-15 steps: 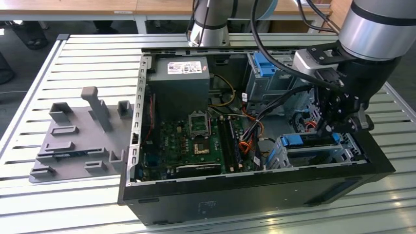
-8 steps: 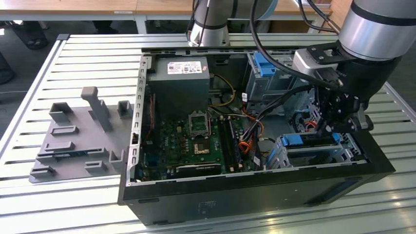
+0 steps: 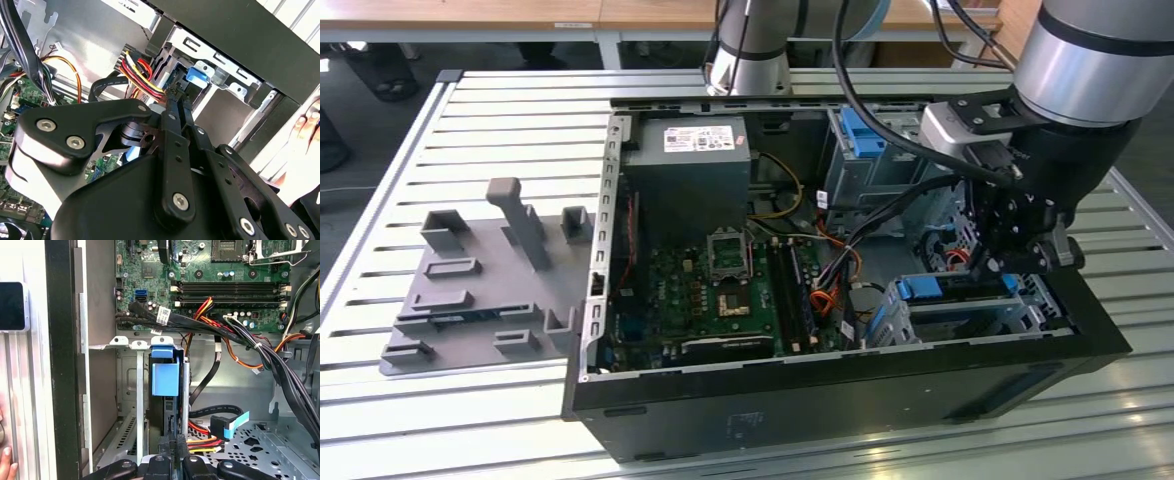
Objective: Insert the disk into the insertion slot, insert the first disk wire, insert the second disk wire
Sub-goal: 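Insert the first disk wire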
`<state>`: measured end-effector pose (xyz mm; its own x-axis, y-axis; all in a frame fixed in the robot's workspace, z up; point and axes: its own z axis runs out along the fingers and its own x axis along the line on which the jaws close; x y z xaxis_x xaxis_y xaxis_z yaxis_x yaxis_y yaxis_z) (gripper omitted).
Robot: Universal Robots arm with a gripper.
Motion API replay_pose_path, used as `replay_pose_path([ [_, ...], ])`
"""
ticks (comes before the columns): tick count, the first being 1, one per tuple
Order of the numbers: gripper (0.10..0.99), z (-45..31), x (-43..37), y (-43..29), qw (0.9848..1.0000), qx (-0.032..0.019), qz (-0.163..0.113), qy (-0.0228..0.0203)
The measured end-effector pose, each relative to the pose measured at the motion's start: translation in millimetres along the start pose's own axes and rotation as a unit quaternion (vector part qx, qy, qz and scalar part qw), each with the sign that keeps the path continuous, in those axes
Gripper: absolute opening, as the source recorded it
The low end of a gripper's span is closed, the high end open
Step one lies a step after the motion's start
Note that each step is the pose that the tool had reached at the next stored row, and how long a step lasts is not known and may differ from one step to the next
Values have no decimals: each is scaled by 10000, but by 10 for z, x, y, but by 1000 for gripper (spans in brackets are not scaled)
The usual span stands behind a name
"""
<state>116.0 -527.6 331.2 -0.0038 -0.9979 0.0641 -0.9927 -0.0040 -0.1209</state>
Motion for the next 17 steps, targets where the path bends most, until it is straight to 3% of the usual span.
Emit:
replay_pose_path([
  [6, 165, -11, -1, -1, 10000, 0, 8, -8],
  [17, 165, -19, -24, -2, 10000, -6, 90, 19],
])
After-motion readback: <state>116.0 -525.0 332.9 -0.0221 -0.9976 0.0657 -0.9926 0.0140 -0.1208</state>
